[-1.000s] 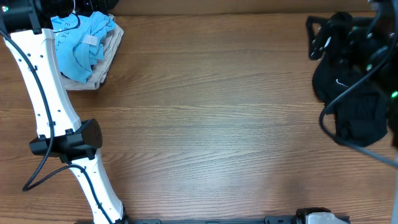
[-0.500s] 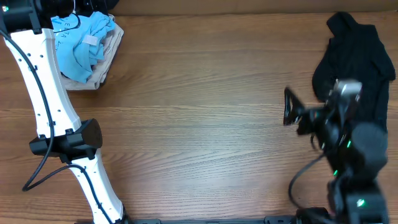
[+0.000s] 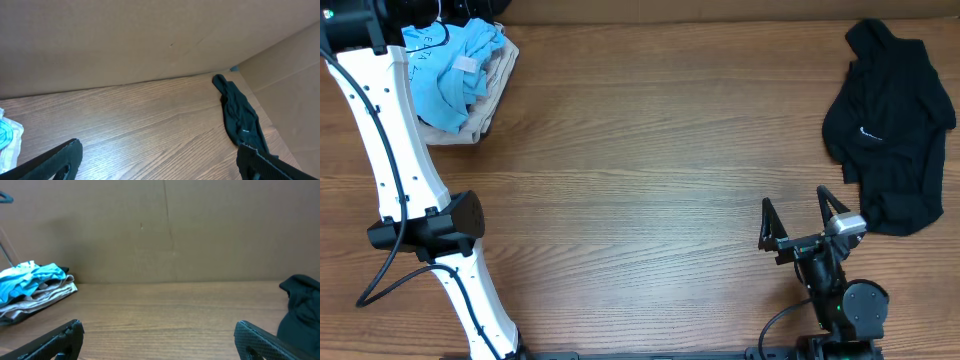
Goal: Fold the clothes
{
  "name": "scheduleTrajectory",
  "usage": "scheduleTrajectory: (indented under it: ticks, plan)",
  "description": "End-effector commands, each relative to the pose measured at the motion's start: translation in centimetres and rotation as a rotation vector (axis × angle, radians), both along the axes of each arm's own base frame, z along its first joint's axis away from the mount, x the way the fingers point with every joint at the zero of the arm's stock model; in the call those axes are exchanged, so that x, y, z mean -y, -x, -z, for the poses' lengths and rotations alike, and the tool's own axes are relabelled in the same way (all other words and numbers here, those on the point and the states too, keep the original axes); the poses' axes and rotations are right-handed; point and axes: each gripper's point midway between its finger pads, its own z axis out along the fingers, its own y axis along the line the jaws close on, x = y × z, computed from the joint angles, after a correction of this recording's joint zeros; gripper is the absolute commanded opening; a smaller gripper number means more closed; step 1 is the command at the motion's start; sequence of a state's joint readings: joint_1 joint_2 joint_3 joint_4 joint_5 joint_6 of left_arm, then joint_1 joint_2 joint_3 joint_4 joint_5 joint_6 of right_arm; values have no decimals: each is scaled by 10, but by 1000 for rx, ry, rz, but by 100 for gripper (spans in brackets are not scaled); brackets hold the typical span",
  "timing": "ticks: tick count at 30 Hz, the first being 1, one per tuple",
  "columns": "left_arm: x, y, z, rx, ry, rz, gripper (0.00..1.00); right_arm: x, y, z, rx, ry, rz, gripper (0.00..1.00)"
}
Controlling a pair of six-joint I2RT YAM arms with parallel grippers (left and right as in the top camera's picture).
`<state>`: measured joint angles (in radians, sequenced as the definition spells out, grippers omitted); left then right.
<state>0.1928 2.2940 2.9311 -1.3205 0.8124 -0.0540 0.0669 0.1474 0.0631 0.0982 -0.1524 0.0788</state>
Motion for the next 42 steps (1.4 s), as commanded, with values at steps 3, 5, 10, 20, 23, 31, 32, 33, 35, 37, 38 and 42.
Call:
scheduleTrajectory:
  ticks: [3,5,10,20,23,31,32,33,35,37,38,42]
  plan:
    - [3,-1,3,-16,20,9,100,-1,3,11,11,-8,-5,100]
    - [3,-1,3,-16,20,9,100,-1,4,11,15,-8,-5,100]
    - [3,-1,3,-16,20,9,100,-1,7,24,-33,-4,-4,100]
    - [3,-1,3,-16,20,9,100,0,7,35,-79,-1,-3,100]
    - [3,-1,3,-16,20,9,100,0,7,35,-79,-1,-2,100]
    - [3,-1,3,-16,20,9,100,0,7,35,-80,-1,-3,100]
    - [3,-1,3,-16,20,9,100,0,7,35,-79,-1,-2,100]
    - [3,-1,3,-16,20,9,100,0,7,35,-80,-1,-2,100]
    - [4,-1,3,-17,20,10,100,0,7,35,-80,-1,-3,100]
    - [3,-1,4,-19,16,5,100,0,7,35,-80,-1,-3,100]
    - [3,-1,4,-17,14,3,100,0,7,35,-80,-1,-2,100]
    - [6,-3,5,-20,-89,-77,100,0,7,35,-80,-1,-3,100]
